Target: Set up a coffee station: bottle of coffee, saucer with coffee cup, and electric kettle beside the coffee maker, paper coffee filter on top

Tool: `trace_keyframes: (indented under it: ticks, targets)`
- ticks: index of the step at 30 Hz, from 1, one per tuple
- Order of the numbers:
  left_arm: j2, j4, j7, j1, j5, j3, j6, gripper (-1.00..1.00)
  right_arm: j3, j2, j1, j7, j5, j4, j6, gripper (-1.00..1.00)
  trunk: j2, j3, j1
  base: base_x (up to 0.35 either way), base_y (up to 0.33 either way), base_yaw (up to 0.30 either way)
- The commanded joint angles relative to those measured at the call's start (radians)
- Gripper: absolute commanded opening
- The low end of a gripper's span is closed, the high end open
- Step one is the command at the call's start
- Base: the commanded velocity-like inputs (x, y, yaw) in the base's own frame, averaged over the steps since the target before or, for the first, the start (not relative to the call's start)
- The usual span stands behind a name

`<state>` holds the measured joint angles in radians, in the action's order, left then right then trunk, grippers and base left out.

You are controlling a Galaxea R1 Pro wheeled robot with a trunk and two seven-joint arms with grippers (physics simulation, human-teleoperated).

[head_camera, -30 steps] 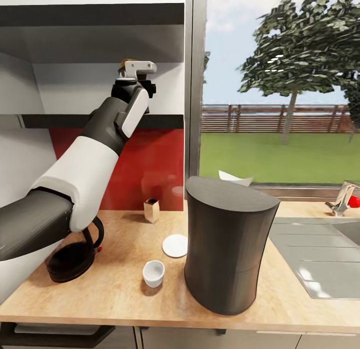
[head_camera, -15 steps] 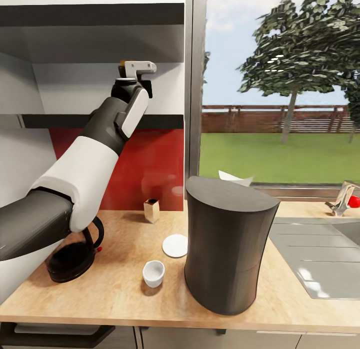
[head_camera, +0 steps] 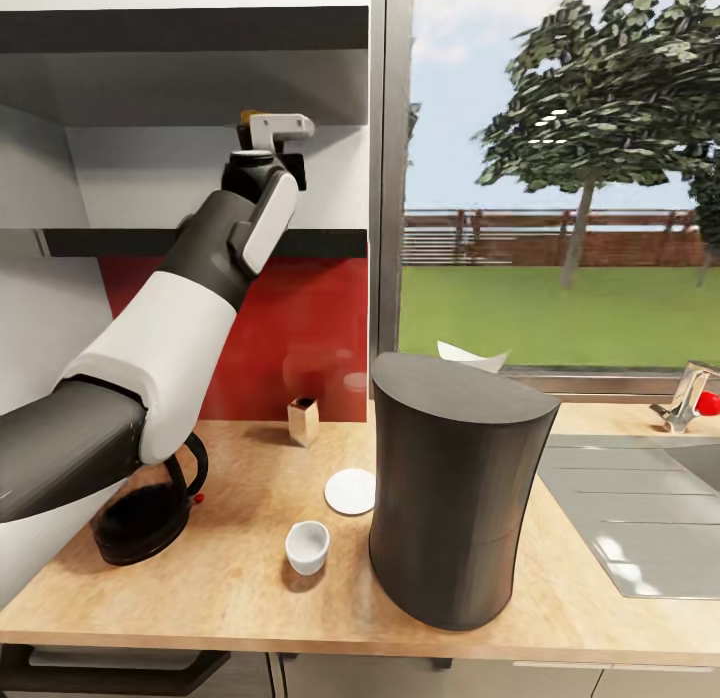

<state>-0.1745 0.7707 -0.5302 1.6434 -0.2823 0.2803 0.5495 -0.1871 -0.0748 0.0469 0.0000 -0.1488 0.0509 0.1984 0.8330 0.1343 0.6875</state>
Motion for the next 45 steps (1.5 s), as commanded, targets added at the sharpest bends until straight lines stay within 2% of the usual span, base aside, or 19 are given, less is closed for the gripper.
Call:
trace_keyframes:
  ticks: [1, 4, 5, 10, 15, 28, 36, 45]
  targets:
    - [0.000, 0.009, -0.008, 0.001, -0.010, 0.002, 0.003, -1.00, 0.000, 0.000, 0.001, 0.000, -0.008, 0.000, 0.003, 1.00, 0.001, 0.002, 0.000, 0.000, 0.000, 0.000]
    - [0.000, 0.049, -0.008, 0.001, -0.011, 0.004, 0.018, -1.00, 0.000, 0.000, 0.001, 0.000, -0.008, 0.000, 0.003, 1.00, 0.001, 0.002, 0.000, 0.000, 0.000, 0.000]
    - [0.000, 0.097, -0.009, 0.001, -0.011, 0.004, 0.052, -1.00, 0.000, 0.000, 0.001, 0.000, -0.008, 0.000, 0.003, 1.00, 0.001, 0.002, 0.000, 0.000, 0.000, 0.000]
    - [0.000, 0.142, -0.010, 0.001, -0.011, 0.004, 0.077, -1.00, 0.000, 0.000, 0.001, 0.000, -0.008, 0.000, 0.003, 1.00, 0.001, 0.002, 0.000, 0.000, 0.000, 0.000]
    - [0.000, 0.152, -0.010, 0.001, -0.011, 0.002, 0.083, -1.00, 0.000, 0.000, 0.001, 0.000, -0.008, 0.000, 0.003, 1.00, 0.001, 0.002, 0.000, -0.069, 0.000, 0.000]
    - [0.000, 0.153, -0.009, 0.001, -0.011, -0.005, 0.084, -1.00, 0.000, 0.000, 0.001, 0.000, -0.008, 0.000, 0.003, 1.00, 0.001, 0.002, 0.000, -0.308, 0.000, 0.000]
    - [0.000, 0.151, -0.009, 0.001, -0.011, -0.006, 0.084, -1.00, 0.001, 0.000, 0.001, 0.000, -0.008, 0.000, 0.003, 1.00, 0.001, 0.002, 0.000, -0.063, -0.011, 0.000]
    - [0.000, 0.147, -0.008, 0.001, -0.010, -0.006, 0.084, -1.00, -0.001, 0.000, 0.001, -0.002, -0.008, 0.000, 0.000, 1.00, 0.001, 0.002, 0.000, -0.083, -0.058, 0.200]
